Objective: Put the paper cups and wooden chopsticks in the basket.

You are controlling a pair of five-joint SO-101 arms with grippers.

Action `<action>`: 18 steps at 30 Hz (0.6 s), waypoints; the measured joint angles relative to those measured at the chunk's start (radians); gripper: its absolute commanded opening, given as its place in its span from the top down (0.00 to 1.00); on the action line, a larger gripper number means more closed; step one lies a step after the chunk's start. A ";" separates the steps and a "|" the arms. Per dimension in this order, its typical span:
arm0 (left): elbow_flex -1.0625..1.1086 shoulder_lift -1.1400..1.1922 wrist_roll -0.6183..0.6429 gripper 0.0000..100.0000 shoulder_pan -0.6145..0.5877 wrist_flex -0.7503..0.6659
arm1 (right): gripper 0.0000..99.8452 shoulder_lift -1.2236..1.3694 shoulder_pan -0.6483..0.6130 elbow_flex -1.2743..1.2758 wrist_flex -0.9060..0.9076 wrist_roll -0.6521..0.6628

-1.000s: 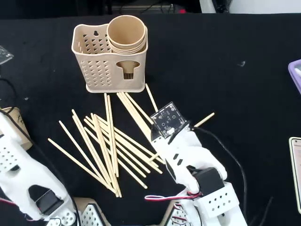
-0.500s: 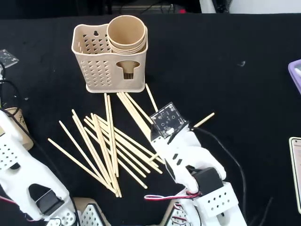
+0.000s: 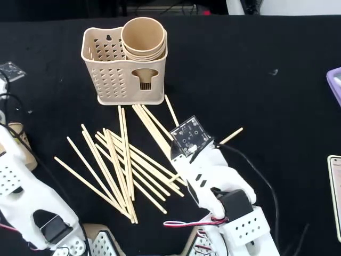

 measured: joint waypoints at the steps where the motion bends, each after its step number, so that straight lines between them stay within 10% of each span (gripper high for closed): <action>1: 0.038 -0.029 0.000 0.76 0.000 0.000 | 0.80 0.000 0.000 0.000 0.000 0.000; 7: 0.331 -0.218 -0.009 0.98 0.011 0.000 | 0.80 0.000 0.000 0.000 0.000 0.000; 18: 0.588 -0.730 0.034 0.97 0.046 0.000 | 0.80 0.000 0.000 0.000 0.000 0.000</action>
